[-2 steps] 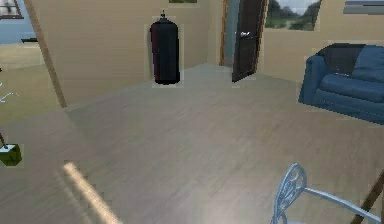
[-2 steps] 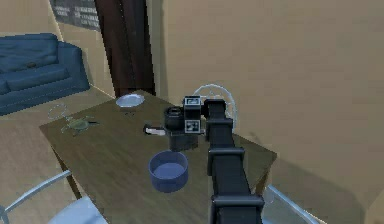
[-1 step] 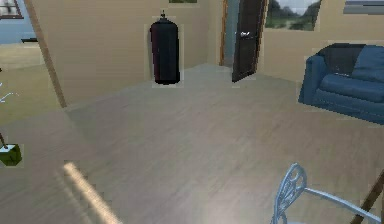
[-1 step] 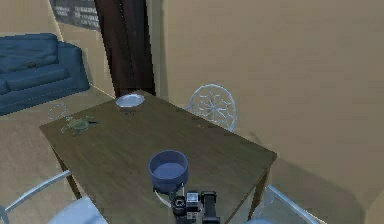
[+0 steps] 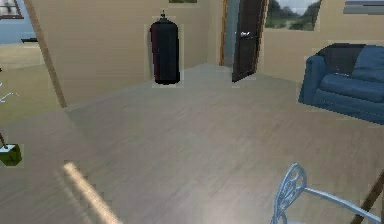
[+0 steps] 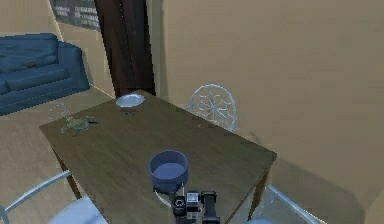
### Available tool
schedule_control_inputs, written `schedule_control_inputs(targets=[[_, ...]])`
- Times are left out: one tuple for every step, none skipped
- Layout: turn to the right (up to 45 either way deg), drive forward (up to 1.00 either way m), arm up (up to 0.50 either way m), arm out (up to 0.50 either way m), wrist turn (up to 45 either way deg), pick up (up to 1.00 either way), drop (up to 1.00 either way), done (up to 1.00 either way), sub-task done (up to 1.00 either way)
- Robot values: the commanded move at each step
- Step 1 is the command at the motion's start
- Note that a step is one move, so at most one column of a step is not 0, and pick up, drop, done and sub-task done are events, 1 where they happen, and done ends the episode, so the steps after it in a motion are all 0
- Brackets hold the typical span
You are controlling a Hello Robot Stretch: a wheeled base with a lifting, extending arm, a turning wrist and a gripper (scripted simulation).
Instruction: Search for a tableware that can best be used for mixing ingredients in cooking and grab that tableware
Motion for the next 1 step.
schedule_control_inputs(targets=[[0.0,0.0,0.1,0.0,0.0,0.0,0.0,0.0,0.0]])
